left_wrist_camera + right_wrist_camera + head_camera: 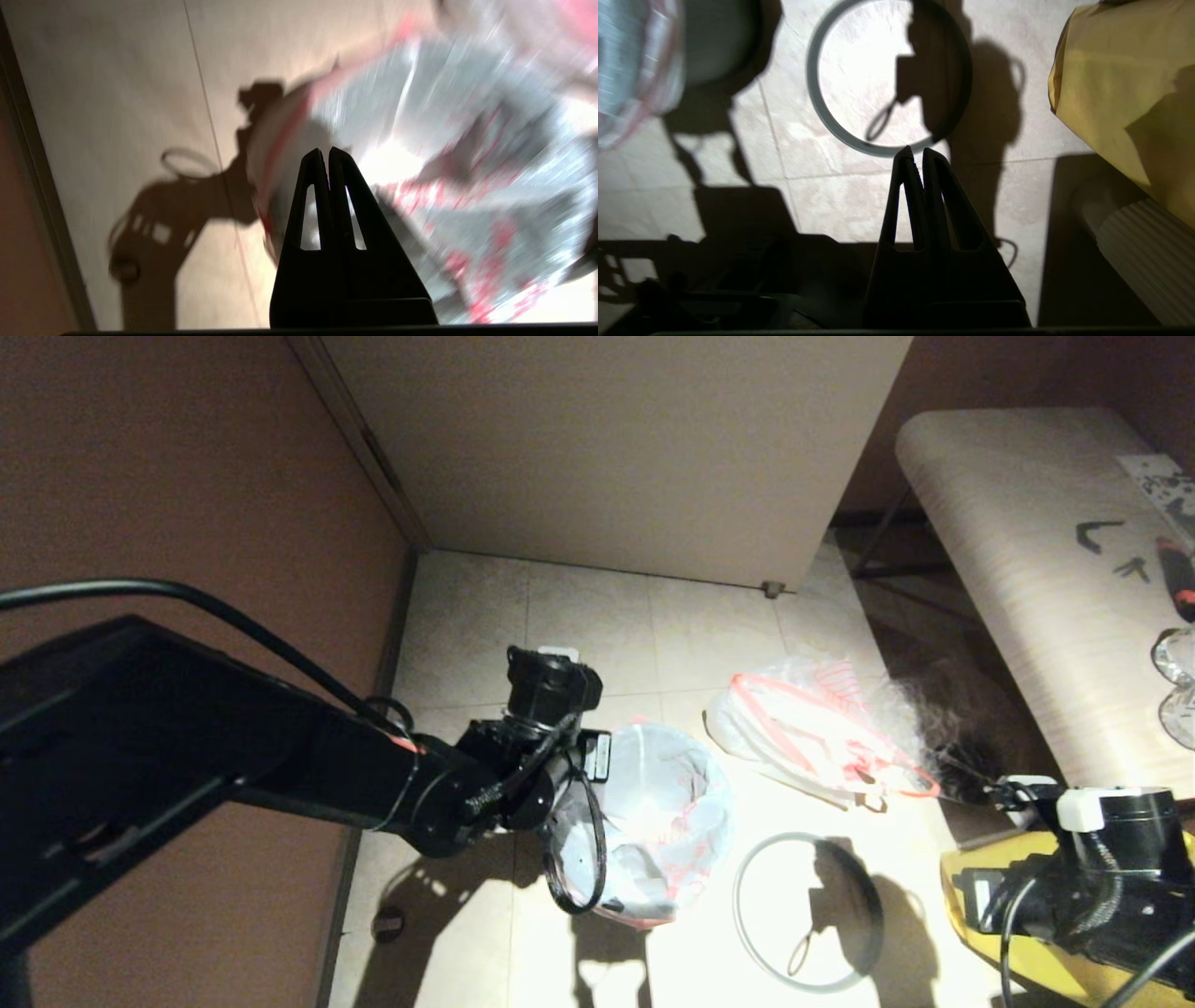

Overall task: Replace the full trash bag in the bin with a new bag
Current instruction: Place the trash can ring on the trash can

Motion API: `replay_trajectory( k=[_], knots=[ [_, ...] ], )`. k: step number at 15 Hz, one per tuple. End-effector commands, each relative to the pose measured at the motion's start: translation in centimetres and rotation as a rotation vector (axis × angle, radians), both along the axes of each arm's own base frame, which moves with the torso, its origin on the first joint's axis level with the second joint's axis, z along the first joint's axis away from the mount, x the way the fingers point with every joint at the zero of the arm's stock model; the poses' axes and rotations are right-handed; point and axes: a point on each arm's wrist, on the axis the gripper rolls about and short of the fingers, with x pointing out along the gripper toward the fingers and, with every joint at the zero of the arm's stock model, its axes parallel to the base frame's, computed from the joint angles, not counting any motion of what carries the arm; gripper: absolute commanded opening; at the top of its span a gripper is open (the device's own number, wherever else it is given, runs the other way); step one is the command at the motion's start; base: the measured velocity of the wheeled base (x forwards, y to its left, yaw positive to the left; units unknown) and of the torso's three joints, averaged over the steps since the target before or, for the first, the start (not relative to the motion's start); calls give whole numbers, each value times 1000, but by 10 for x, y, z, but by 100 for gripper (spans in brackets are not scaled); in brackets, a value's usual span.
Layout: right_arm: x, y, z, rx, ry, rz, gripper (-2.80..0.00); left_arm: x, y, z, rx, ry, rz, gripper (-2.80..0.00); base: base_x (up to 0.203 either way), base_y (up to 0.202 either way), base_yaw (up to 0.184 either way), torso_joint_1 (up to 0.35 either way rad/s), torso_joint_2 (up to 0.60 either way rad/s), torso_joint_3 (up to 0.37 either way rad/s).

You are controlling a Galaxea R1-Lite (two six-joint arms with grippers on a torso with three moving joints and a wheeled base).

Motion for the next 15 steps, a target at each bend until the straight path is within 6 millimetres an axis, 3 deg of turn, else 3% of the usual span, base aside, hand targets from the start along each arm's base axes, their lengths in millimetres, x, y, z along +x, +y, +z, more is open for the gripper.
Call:
replay_trajectory(
  k=[1, 3, 5, 6, 9, 10, 13, 14, 15],
  knots=[
    [22, -5, -62, -58, 182, 10, -280, -8, 10, 47, -62, -74, -5, -280, 0, 0, 0, 0, 0, 0],
    [46, -15, -119, -138, 243, 61, -280, -11, 8, 81, -72, -56, -29, -280, 0, 0, 0, 0, 0, 0],
    [62, -22, -156, -165, 287, 114, -280, -19, 7, 112, -126, -9, -72, -280, 0, 0, 0, 0, 0, 0],
    [83, -26, -161, -170, 254, 140, -280, -25, 9, 119, -158, 53, -109, -280, 0, 0, 0, 0, 0, 0],
    [154, -35, -148, -177, 160, 195, -280, -33, 14, 131, -198, 49, -123, -280, 0, 0, 0, 0, 0, 0],
    [168, -37, -157, -184, 167, 211, -280, -33, 14, 131, -200, 49, -123, -280, 0, 0, 0, 0, 0, 0],
    [200, -41, -218, -254, 244, 238, -280, -32, 14, 131, -205, 46, -119, -280, 0, 0, 0, 0, 0, 0],
    [206, -43, -228, -282, 255, 251, -156, -32, 14, 132, -218, 39, -117, -280, 0, 0, 0, 0, 0, 0],
    [211, -45, -233, -314, 251, 269, 0, -31, 13, 133, -236, 28, -117, -280, 0, 0, 0, 0, 0, 0]
  ],
)
